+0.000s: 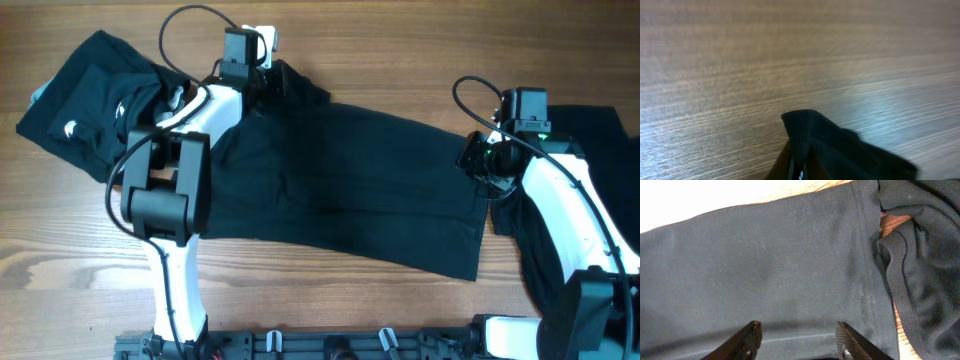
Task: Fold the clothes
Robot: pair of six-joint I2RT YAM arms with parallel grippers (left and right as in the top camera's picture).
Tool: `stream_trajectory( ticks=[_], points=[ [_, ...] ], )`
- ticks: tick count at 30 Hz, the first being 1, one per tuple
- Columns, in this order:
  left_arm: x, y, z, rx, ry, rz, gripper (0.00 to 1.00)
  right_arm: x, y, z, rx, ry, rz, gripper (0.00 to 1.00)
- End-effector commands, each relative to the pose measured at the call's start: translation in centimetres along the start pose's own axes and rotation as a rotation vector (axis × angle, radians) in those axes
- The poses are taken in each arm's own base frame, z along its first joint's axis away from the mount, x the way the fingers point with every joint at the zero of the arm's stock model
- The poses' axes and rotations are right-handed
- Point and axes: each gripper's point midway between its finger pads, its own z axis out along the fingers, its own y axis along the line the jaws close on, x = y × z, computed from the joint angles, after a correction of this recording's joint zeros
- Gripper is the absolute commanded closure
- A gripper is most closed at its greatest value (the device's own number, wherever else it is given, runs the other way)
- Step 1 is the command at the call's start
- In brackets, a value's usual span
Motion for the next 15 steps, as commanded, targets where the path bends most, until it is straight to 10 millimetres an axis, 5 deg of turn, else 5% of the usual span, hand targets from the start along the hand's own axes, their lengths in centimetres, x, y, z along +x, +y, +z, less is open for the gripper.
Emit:
stream_trajectory(
  ticks=[1,8,15],
  points=[
    [-5.6,-2.8,-5.5,0.055,-0.130,0.018,0.96,0.0,0.2,-0.3,-0.017,-0.004,-0.012,0.47],
    [-3.5,-3.4,-9.1,0.034,0.006,-0.017,0.94,-0.4,0.4,-0.3,-0.025,-0.019,-0.014,0.47],
    [4.0,-3.5,-10.4,0.009,0.313,-0.086,0.76,-0.6,0.5,-0.3,-0.029,-0.027,-0.015,0.47]
  ],
)
